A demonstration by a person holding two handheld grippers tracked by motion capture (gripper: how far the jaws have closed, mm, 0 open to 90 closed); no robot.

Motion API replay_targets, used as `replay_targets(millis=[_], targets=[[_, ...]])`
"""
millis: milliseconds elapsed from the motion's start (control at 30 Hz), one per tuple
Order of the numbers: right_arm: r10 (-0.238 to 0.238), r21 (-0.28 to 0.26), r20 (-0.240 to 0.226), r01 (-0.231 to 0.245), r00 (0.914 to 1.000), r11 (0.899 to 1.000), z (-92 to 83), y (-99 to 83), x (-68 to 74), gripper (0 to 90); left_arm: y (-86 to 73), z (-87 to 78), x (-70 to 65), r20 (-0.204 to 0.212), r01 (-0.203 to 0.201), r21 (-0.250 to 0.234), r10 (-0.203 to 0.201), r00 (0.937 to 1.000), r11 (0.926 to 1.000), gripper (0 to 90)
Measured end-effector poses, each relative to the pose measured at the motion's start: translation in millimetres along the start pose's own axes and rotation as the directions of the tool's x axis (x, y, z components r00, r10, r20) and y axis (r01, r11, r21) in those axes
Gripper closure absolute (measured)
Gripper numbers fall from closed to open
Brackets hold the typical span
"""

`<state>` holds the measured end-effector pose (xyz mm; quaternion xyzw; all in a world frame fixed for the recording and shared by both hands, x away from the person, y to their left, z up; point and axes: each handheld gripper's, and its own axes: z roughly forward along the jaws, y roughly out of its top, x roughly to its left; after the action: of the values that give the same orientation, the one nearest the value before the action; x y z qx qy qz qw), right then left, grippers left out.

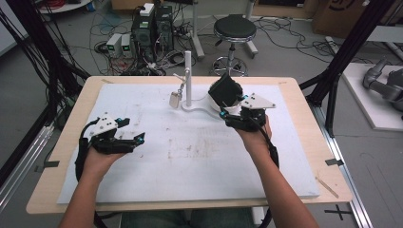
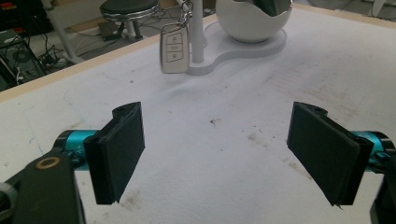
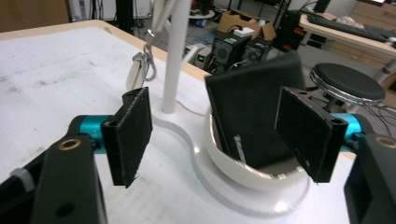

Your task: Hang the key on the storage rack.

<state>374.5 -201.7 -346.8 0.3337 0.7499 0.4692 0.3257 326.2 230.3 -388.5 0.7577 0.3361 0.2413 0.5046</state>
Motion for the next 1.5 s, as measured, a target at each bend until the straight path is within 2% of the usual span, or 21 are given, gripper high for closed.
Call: replay_targets(millis=[233,367,433,533,633,700,767,833,1067,1500], targets=[[0.029,0.006,0.029,-0.029,0.9992,1.0,-17.4,-21.1,-14.7,24.6,3.4,8.2,-2.4,0.004,-0.013,-0.004,0.013,0.9999,0.9999,19.0],[0.075,0.024,0.046,-0.076,0.9962,0.997,-30.4,-38.5,-21.9,21.5,3.7,13.4,-5.5,0.012,-0.022,0.003,0.022,0.9997,0.9998,19.0],[0.081,0.027,0.04,-0.082,0.9959,0.996,-31.8,-43.1,-22.1,21.5,3.6,14.3,-5.8,0.016,-0.025,0.006,0.025,0.9996,0.9997,18.9],[0.104,0.053,0.027,-0.105,0.9942,0.993,-36.6,-60.9,-21.5,21.2,4.3,17.8,-7.7,0.021,-0.025,0.012,0.025,0.9995,0.9996,18.9],[0.108,0.069,0.023,-0.109,0.9939,0.992,-39.1,-67.7,-22.4,21.0,4.8,20.2,-9.6,0.027,-0.03,0.013,0.029,0.9992,0.9995,18.9],[0.128,0.07,0.023,-0.13,0.9915,0.989,-44.7,-78.9,-26.7,20.9,5.1,23.4,-13.4,0.033,-0.048,0.027,0.047,0.9984,0.9985,18.9],[0.14,0.094,0.029,-0.142,0.9897,0.985,-46.8,-85.0,-30.3,20.3,5.4,25.0,-15.2,0.044,-0.049,0.025,0.048,0.9979,0.9985,18.8],[0.148,0.089,0.034,-0.151,0.9884,0.985,-49.4,-90.5,-33.1,20.4,5.5,25.3,-15.9,0.045,-0.047,0.02,0.046,0.9979,0.9987,18.9],[0.179,0.083,0.067,-0.184,0.9816,0.979,-53.9,-94.4,-41.6,20.4,6.2,24.3,-18.1,0.056,-0.049,0.016,0.048,0.9973,0.9987,18.9],[0.162,0.092,0.061,-0.167,0.985,0.982,-48.3,-94.1,-40.7,20.4,4.6,23.0,-17.6,0.057,-0.048,0.02,0.047,0.9973,0.9986,18.9]])
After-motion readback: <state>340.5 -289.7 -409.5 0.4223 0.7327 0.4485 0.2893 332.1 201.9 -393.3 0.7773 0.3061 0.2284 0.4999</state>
